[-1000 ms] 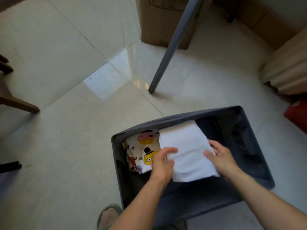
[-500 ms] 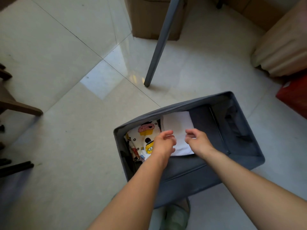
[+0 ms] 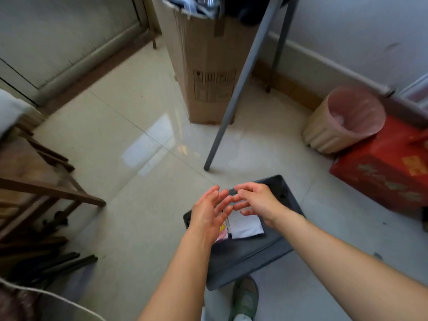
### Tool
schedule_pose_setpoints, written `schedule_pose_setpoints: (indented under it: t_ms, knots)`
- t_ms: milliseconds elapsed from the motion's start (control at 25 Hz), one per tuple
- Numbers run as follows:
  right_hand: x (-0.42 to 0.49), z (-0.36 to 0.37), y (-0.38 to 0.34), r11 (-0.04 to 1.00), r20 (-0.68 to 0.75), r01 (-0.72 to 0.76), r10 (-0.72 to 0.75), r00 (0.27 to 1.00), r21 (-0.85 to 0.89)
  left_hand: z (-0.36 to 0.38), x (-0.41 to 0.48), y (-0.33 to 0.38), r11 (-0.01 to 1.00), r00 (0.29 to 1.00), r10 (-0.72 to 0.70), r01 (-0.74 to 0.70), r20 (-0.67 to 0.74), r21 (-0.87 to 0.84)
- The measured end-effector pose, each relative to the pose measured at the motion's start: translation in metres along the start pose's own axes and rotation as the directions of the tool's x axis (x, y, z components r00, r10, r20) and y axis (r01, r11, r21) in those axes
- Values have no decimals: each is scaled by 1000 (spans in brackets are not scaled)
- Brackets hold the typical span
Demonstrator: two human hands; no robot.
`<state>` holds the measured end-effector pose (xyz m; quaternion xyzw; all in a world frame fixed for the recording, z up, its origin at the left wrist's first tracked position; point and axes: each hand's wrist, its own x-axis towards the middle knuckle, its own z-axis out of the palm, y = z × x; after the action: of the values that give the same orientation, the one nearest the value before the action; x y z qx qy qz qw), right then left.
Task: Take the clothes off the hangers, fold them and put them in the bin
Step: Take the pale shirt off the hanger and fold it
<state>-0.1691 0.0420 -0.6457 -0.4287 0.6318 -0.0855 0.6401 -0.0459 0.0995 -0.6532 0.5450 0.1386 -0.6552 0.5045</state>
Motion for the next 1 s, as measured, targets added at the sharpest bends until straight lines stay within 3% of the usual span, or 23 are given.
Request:
schedule_pose_setpoints:
  t_ms: [320, 720, 880, 1000]
  knots:
    - [-159, 2, -140, 955, -94, 236, -222, 970, 181, 57, -177, 101, 993, 978, 101, -88, 182, -81]
    - [-326, -22, -246, 831, -287, 544, -496, 819, 116, 124, -341, 172, 953, 858, 233, -295, 457, 67]
    - [-375, -49, -276, 758, -384, 649, -583, 716, 58, 163, -386, 188, 923, 791, 251, -370, 558, 109]
    - [-412, -76, -308, 648, -514, 759, -671, 534, -58, 186, -411, 194, 886, 733, 276, -445, 622, 131]
